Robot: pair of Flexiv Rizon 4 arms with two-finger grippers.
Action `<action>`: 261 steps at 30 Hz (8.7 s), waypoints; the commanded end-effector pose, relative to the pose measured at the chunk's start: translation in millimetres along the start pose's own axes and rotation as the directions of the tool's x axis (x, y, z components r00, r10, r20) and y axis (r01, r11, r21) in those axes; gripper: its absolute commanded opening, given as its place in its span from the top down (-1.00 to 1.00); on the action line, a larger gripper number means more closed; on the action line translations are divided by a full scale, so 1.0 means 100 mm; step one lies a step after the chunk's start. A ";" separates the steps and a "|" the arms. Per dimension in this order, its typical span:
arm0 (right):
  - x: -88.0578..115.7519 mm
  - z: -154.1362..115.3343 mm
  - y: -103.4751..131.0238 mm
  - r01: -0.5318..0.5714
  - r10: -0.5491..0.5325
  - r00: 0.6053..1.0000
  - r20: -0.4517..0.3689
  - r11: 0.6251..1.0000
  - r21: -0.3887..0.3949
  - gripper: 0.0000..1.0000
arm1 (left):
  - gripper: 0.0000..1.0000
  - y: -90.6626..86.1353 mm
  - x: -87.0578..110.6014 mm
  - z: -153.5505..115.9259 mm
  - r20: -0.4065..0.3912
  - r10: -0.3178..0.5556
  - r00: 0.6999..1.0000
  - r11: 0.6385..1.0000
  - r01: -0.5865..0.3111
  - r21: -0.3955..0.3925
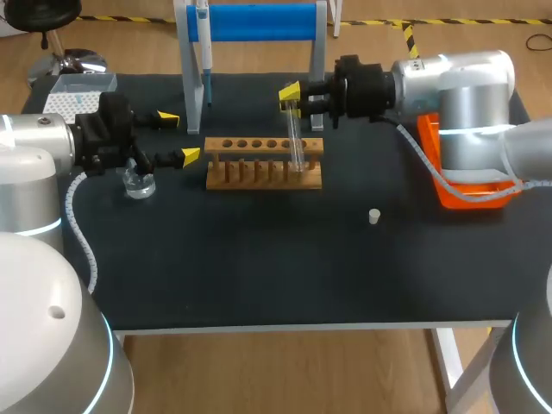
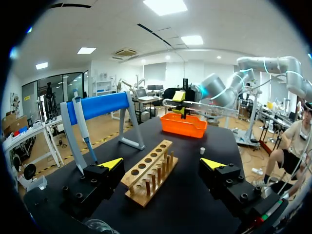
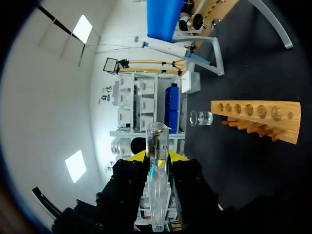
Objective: Invert the test tube, pick up the pipette, mount the tip to pipette, aspirate from beaker and dispense into the tube, eject the tip, return the pipette, and cap with the stopper.
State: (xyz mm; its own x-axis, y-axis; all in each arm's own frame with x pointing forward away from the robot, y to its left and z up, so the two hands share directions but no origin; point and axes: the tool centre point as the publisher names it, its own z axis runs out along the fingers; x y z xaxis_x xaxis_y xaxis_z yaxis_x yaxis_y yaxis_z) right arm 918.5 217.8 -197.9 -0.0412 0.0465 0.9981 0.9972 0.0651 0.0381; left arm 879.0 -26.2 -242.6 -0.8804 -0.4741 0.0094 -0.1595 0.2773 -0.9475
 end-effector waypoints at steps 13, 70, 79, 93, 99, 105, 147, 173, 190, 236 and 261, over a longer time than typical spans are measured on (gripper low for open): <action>0.00 0.03 -0.08 0.004 -0.003 0.999 -0.052 1.000 0.015 1.00 | -1.00 0.00 0.01 0.00 0.002 0.001 1.000 1.000 -0.001 0.001; -0.01 0.03 -0.09 -0.006 0.007 0.998 -0.070 1.000 0.019 1.00 | -1.00 -0.70 0.71 0.28 0.368 0.908 0.199 0.137 -0.973 0.187; -0.01 0.03 -0.09 -0.006 0.007 0.998 -0.070 1.000 0.019 1.00 | -1.00 -0.72 0.70 0.47 0.382 0.921 0.079 -0.001 -0.979 0.206; -0.01 0.03 -0.09 -0.006 0.007 0.998 -0.070 1.000 0.019 1.00 | -1.00 -0.78 0.82 0.61 0.359 0.932 -0.039 -0.086 -0.990 0.115; -0.01 0.03 -0.09 -0.006 0.007 0.998 -0.070 1.000 0.019 1.00 | -1.00 -0.81 0.94 0.68 0.346 0.937 -0.056 -0.123 -0.977 0.176; -0.01 0.03 -0.09 -0.006 0.007 0.998 -0.070 1.000 0.019 1.00 | -1.00 -0.89 1.08 0.77 0.342 0.936 -0.086 -0.177 -0.953 0.245; -0.01 0.03 -0.09 -0.006 0.007 0.998 -0.070 1.000 0.019 1.00 | -0.35 -0.95 1.65 1.23 0.292 0.954 -0.075 -0.198 -0.887 0.417; -0.01 0.03 -0.09 -0.006 0.007 0.998 -0.070 1.000 0.019 1.00 | -0.05 -0.92 1.50 1.25 0.291 0.954 -0.069 -0.185 -0.900 0.395; -0.01 0.03 -0.09 -0.006 0.007 0.998 -0.070 1.000 0.019 1.00 | 1.00 -0.89 1.49 1.26 0.287 0.956 -0.061 -0.174 -0.905 0.389; 0.02 -0.85 -0.42 0.615 -0.601 0.769 0.219 0.788 0.004 -1.00 | 1.00 -0.87 1.48 1.25 0.272 0.962 -0.028 -0.134 -0.915 0.381; -0.78 -0.80 -0.40 0.816 -0.802 0.439 0.405 0.545 0.195 -1.00 | 1.00 -0.87 1.48 1.25 0.272 0.962 -0.028 -0.134 -0.915 0.381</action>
State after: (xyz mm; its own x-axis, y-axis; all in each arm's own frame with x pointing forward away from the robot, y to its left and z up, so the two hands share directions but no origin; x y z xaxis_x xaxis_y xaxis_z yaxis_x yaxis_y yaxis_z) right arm 885.0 126.5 -265.8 -0.8426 0.3673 0.3939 0.5020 0.2709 0.8213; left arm 818.3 -224.4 -198.8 -0.0088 0.0530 -0.9986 0.9971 0.0762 -0.0047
